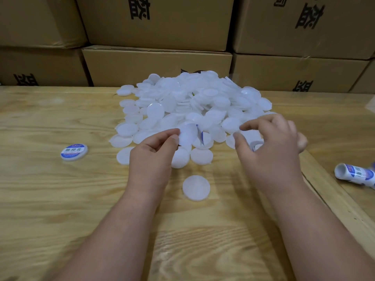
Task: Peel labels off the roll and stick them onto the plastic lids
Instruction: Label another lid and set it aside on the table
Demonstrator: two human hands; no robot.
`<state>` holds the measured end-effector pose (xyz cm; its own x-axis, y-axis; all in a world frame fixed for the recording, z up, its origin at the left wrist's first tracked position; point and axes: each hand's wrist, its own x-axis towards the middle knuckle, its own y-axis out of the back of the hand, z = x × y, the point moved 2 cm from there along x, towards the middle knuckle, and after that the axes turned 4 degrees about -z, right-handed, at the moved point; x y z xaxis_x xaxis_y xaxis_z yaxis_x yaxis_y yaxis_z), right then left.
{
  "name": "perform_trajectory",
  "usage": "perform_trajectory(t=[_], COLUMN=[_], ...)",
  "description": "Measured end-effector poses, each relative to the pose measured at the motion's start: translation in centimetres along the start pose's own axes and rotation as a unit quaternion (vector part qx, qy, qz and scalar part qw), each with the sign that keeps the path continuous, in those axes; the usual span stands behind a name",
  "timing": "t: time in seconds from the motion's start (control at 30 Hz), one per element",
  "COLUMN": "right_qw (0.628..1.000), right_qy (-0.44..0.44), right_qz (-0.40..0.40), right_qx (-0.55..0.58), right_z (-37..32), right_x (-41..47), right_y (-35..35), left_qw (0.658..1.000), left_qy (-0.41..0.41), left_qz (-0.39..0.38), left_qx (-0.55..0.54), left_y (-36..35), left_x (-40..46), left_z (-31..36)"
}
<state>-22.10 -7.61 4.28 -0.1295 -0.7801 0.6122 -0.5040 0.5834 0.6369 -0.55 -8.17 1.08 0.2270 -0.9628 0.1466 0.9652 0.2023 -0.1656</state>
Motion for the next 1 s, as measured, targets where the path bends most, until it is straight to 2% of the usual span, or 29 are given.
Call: perform_trajectory(t=[0.03, 0.1, 0.2, 0.37, 0.67, 0.83, 1.0], right_qw=[0.996, 0.98, 0.957, 0.967, 0.972, 0.97, 0.968], right_qy=[0.034, 0.06, 0.006, 0.006, 0.006, 0.005, 0.013], right_qz=[0.018, 0.004, -0.055, -0.094, -0.047, -0.112, -0.053], right_qx=[0.074, 0.192, 0.286, 0.236, 0.232, 0.215, 0.244], right_z=[-0.9, -2.4, -3.3, -3.1, -2.6, -2.9, -3.2], right_x=[-0.3, -1.2, -2.0, -2.0, -1.9, -2.1, -2.1], right_y=[0.0, -0.5, -1.5, -2.4, -2.4, -3.3, -3.0], left_qw=[1.0, 1.0, 1.0, 0.999, 0.999, 0.999, 0.999], left_qy=[0.0, 0.002, 0.005, 0.012, 0.014, 0.013, 0.011], left_qz=[-0.007, -0.016, -0.018, -0.016, -0.017, -0.019, -0.023], left_qx=[0.0, -0.002, -0.013, -0.033, -0.03, -0.031, -0.021], left_y=[0.0, -0.1, -0.2, -0.3, -0.3, -0.4, -0.4], left_x=[-0.1, -0.1, -0.2, -0.2, -0.2, -0.3, -0.3], left_z=[0.1, 0.2, 0.3, 0.4, 0.4, 0.3, 0.2])
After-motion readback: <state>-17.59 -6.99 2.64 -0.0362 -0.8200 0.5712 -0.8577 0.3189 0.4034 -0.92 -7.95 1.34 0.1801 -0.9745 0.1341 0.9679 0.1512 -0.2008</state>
